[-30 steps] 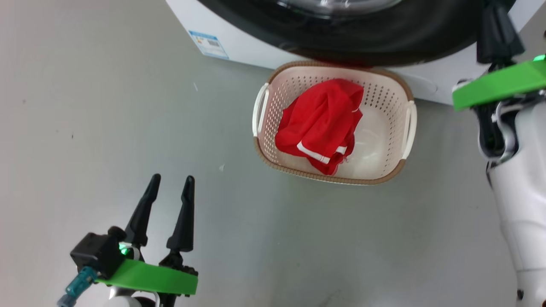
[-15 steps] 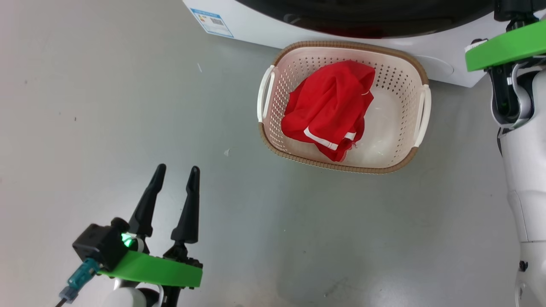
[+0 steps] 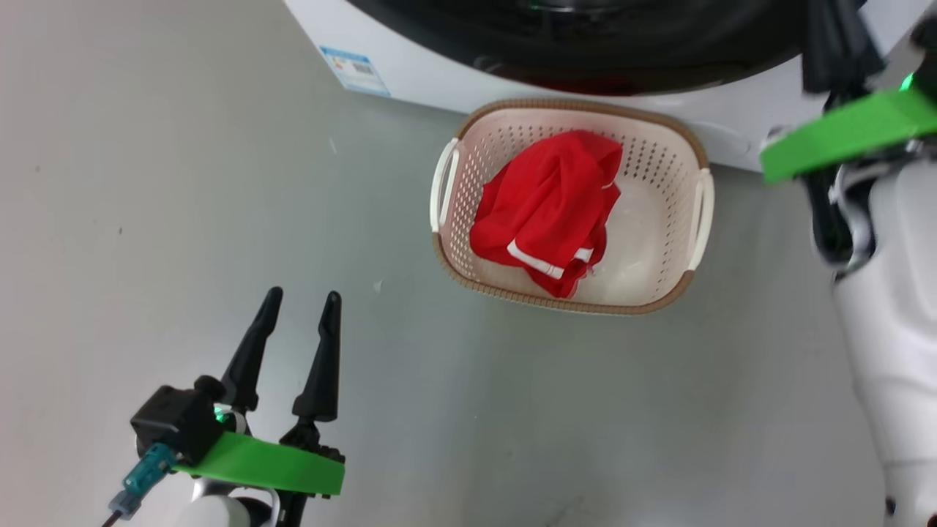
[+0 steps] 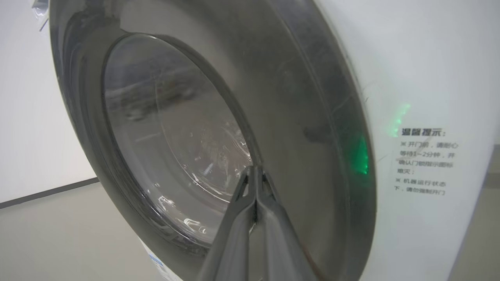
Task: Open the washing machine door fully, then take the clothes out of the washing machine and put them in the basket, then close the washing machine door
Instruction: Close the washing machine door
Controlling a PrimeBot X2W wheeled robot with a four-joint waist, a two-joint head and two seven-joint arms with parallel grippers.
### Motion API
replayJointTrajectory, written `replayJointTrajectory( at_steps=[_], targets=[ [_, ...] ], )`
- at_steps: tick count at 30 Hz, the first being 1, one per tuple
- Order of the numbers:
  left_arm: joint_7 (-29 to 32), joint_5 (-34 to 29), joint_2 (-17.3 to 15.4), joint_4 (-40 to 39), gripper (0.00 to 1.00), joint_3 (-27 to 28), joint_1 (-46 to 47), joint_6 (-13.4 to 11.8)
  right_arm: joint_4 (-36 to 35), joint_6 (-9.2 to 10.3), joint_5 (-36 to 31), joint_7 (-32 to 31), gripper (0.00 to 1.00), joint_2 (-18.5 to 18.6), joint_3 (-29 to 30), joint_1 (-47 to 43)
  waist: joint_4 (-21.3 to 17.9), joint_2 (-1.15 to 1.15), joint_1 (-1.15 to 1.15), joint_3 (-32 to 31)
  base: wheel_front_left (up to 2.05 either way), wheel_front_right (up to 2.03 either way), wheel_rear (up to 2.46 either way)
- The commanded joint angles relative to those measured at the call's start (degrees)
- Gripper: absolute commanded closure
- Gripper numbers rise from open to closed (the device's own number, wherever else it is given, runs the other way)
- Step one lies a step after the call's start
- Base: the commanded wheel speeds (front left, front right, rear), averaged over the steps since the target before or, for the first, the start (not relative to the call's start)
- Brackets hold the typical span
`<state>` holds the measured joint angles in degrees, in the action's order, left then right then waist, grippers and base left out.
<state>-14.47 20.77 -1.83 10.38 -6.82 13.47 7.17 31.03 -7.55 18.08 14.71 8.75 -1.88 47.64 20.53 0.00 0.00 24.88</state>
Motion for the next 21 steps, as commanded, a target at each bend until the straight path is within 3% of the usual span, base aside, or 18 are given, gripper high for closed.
replayJointTrajectory(
  at_steps=[1,21],
  targets=[
    [-0.52,-0.78,-1.05,-0.84,0.0,2.27,-0.35,0.32,-1.88,0.06,0.22,0.29,0.0,-1.13,-0.87,-1.75,-1.14,0.0,0.0,-1.89,0.0,0.0,0.0],
    [-0.52,-4.48,-4.47,0.92,0.0,6.47,-4.84,0.32,-8.71,0.06,1.27,0.29,0.0,-3.93,-0.82,-23.95,-8.53,0.0,0.0,-11.75,0.0,0.0,0.0]
  ],
)
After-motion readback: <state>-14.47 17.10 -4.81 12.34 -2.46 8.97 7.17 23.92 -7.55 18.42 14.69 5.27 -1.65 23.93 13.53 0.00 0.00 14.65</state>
